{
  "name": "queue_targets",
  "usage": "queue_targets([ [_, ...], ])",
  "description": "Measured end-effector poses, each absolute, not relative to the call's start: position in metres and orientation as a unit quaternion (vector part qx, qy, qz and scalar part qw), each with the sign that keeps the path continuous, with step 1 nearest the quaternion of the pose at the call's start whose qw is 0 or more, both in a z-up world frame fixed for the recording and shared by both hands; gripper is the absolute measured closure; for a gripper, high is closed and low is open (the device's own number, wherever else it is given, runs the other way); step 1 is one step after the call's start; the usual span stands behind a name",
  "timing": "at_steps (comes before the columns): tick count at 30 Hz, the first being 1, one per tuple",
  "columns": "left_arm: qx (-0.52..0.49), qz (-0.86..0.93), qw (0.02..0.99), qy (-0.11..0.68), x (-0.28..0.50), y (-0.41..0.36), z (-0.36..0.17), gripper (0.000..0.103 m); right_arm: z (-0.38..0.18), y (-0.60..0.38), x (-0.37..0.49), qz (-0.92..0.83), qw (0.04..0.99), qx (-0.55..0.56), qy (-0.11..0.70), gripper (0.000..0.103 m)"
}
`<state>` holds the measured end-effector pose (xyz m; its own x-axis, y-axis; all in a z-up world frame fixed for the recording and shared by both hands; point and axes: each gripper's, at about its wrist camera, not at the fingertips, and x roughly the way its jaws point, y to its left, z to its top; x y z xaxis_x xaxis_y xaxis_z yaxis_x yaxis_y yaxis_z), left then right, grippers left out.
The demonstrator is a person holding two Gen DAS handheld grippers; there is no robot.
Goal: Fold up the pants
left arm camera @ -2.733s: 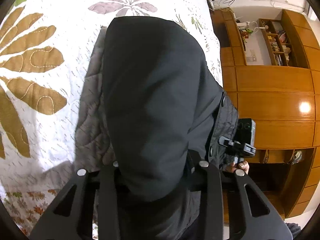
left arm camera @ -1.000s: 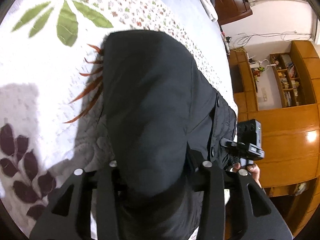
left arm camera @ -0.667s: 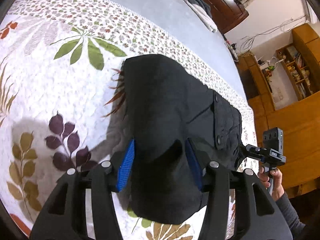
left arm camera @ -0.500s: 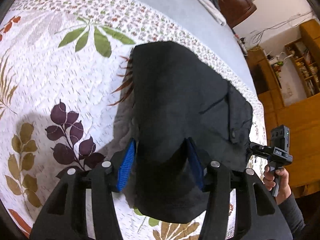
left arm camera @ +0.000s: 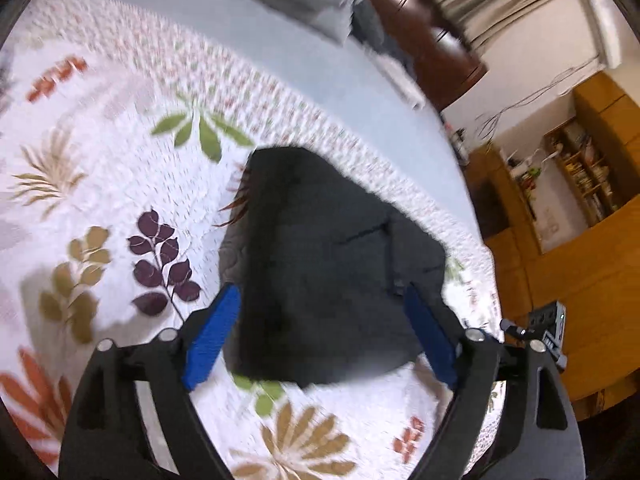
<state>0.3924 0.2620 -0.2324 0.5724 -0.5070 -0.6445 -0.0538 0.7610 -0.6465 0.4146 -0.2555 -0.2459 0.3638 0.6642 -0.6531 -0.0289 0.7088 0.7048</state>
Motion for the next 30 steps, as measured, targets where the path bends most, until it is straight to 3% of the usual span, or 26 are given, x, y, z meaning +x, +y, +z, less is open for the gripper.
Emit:
queue_targets([
  [3,-0.305,-0.126,0.851,0.409,0.351,0.261,-0.193,0.011,-0.218,-0.260,0.379,0.212,0.788,0.299,0.495,0.016],
  [11,-0.280,-0.080,0.885,0.363,0.235,0.262,-0.107,0.003,-0.133,-0.255,0.280,0.195,0.835,0.267,0.440,0.007],
  [23,-0.137,-0.018,0.938,0.318,0.084,0.199,-0.002,0.003,-0.012,-0.233,0.120,0.166,0.905,0.159,0.359,0.004],
  [30,-0.098,-0.007,0.943,0.316,0.013,0.153,0.035,0.003,0.022,-0.210,0.047,0.156,0.918,0.111,0.348,0.004],
])
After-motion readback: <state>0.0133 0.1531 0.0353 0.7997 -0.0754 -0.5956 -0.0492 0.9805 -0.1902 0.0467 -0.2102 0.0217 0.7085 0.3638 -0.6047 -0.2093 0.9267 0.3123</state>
